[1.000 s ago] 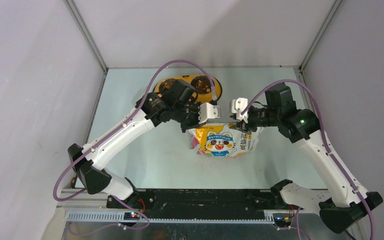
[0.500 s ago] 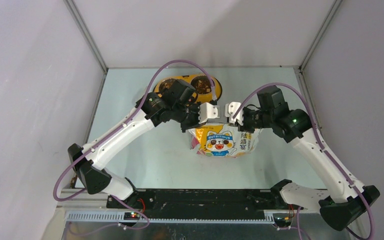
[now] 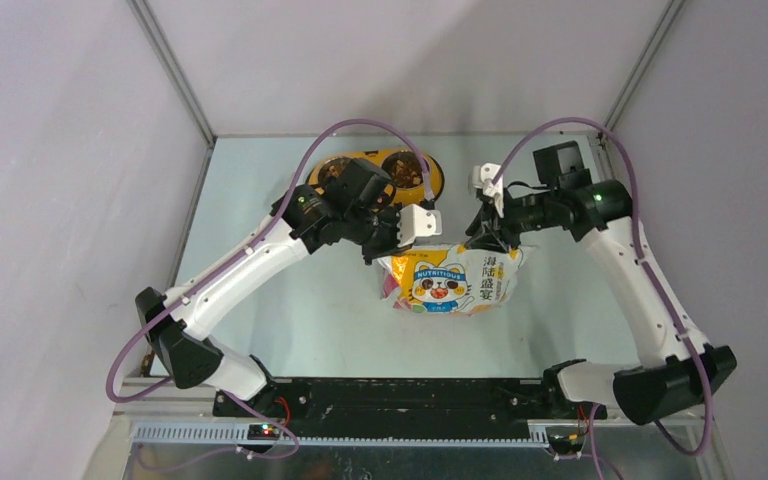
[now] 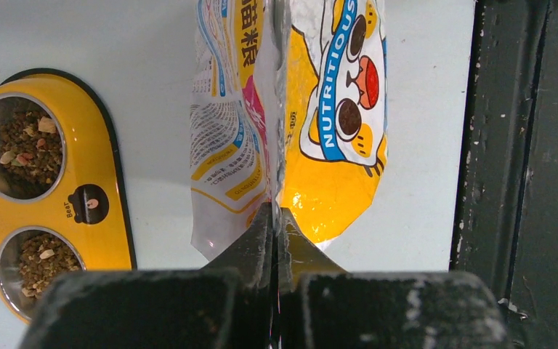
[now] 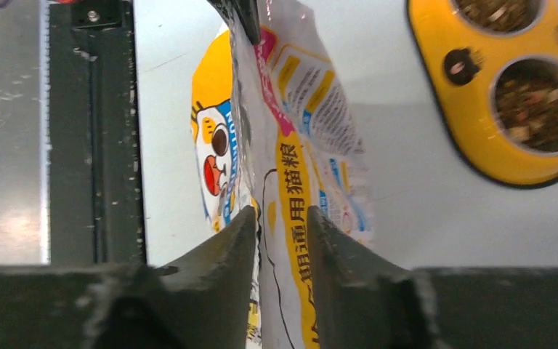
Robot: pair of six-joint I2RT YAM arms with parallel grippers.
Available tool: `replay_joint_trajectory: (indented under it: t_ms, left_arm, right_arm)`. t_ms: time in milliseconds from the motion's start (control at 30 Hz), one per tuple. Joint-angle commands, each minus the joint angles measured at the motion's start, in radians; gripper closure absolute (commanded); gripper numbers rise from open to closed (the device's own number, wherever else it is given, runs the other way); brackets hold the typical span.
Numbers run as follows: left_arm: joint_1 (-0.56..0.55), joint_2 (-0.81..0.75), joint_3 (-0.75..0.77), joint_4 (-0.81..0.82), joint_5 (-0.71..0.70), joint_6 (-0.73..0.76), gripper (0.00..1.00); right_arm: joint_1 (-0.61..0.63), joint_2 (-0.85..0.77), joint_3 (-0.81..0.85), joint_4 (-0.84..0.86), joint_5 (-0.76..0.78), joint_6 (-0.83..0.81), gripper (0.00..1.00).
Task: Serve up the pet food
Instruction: Close the pet food bag at the center of the board.
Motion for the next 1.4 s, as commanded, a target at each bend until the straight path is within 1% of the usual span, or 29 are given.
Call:
replay_joint_trajectory:
  t_ms: [0, 67, 100, 133, 167, 267, 400, 467, 533, 600, 633, 667, 733, 767, 800, 867, 900, 933, 967, 1000, 1033, 1067, 1133, 1200, 1233, 1300, 1333, 1367]
  left_arm:
    - [0.011, -0.062, 0.011, -0.035, -0.018, -0.006, 1.0]
    - [0.011, -0.064, 0.008, -0.035, -0.019, -0.005, 1.0]
    - [0.011, -0.064, 0.007, -0.033, -0.019, -0.005, 1.0]
    - [0.012, -0.064, 0.006, -0.033, -0.019, -0.005, 1.0]
    - [0.012, -0.063, 0.006, -0.033, -0.02, -0.005, 1.0]
    - [0.011, -0.063, 0.008, -0.034, -0.019, -0.005, 1.0]
    - [0.012, -0.062, 0.009, -0.034, -0.019, -0.006, 1.0]
    - [0.011, -0.063, 0.008, -0.035, -0.019, -0.005, 1.0]
    - [0.011, -0.063, 0.007, -0.033, -0.02, -0.005, 1.0]
    - [0.012, -0.061, 0.008, -0.033, -0.019, -0.004, 1.0]
    - [0.012, -0.061, 0.008, -0.033, -0.019, -0.004, 1.0]
    - [0.012, -0.061, 0.007, -0.033, -0.02, -0.004, 1.0]
    - [0.011, -0.06, 0.007, -0.034, -0.019, -0.003, 1.0]
    - [0.011, -0.059, 0.006, -0.034, -0.019, -0.004, 1.0]
    - [0.011, -0.059, 0.007, -0.034, -0.019, -0.004, 1.0]
    - [0.011, -0.058, 0.008, -0.035, -0.019, -0.004, 1.0]
    - [0.011, -0.057, 0.009, -0.035, -0.018, -0.003, 1.0]
    - [0.012, -0.057, 0.01, -0.034, -0.018, -0.003, 1.0]
    - [0.012, -0.059, 0.01, -0.036, -0.018, -0.003, 1.0]
    - [0.012, -0.06, 0.011, -0.036, -0.018, -0.004, 1.0]
    - [0.011, -0.061, 0.011, -0.036, -0.018, -0.003, 1.0]
    - [0.011, -0.062, 0.012, -0.036, -0.019, -0.004, 1.0]
    - [0.011, -0.064, 0.011, -0.037, -0.019, -0.004, 1.0]
    - [0.012, -0.067, 0.009, -0.036, -0.02, -0.004, 1.0]
    - [0.011, -0.067, 0.008, -0.035, -0.019, -0.004, 1.0]
    - [0.011, -0.069, 0.007, -0.034, -0.019, -0.004, 1.0]
    - [0.011, -0.072, 0.005, -0.033, -0.019, -0.004, 1.0]
    - [0.012, -0.074, 0.003, -0.033, -0.02, -0.004, 1.0]
  right_arm:
    - [0.04, -0.131, -0.044, 0.176, 0.035, 0.026, 0.55]
    - [0.101, -0.183, -0.106, 0.236, 0.123, 0.005, 0.47]
    - [0.14, -0.202, -0.118, 0.257, 0.179, -0.001, 0.45]
    - [0.155, -0.208, -0.134, 0.262, 0.204, -0.012, 0.42]
    - [0.18, -0.206, -0.137, 0.268, 0.239, -0.016, 0.41]
    - [0.198, -0.19, -0.141, 0.277, 0.291, -0.017, 0.37]
    - [0.215, -0.184, -0.162, 0.314, 0.347, -0.014, 0.37]
    - [0.225, -0.18, -0.175, 0.332, 0.37, -0.014, 0.38]
    - [0.232, -0.171, -0.181, 0.331, 0.382, -0.015, 0.41]
    - [0.238, -0.162, -0.182, 0.331, 0.39, -0.022, 0.53]
    - [0.24, -0.159, -0.182, 0.329, 0.394, -0.025, 0.66]
    - [0.243, -0.158, -0.182, 0.323, 0.393, -0.032, 0.72]
    - [0.244, -0.16, -0.173, 0.314, 0.381, -0.035, 0.97]
    - [0.242, -0.161, -0.167, 0.308, 0.365, -0.032, 1.0]
    - [0.238, -0.159, -0.15, 0.286, 0.35, -0.027, 1.0]
    - [0.207, -0.137, -0.102, 0.235, 0.267, -0.006, 1.0]
    - [0.163, -0.125, -0.078, 0.215, 0.166, 0.003, 1.0]
    - [0.136, -0.097, -0.026, 0.168, 0.113, 0.02, 1.0]
    - [0.081, -0.082, 0.001, 0.111, -0.001, 0.024, 1.0]
    - [0.056, -0.048, 0.056, 0.082, -0.051, 0.025, 1.0]
    - [0.012, -0.034, 0.08, 0.027, -0.144, 0.022, 1.0]
    - [-0.004, -0.007, 0.122, 0.005, -0.18, 0.017, 1.0]
    - [-0.035, 0.017, 0.155, -0.03, -0.257, 0.029, 1.0]
    - [-0.043, 0.022, 0.157, -0.028, -0.249, 0.045, 1.0]
    - [-0.042, 0.02, 0.143, -0.01, -0.236, 0.053, 0.96]
    - [-0.04, -0.017, 0.102, 0.032, -0.178, 0.05, 0.72]
    - [-0.036, -0.036, 0.08, 0.053, -0.121, 0.048, 0.68]
    - [-0.032, -0.078, 0.037, 0.103, -0.09, 0.041, 0.59]
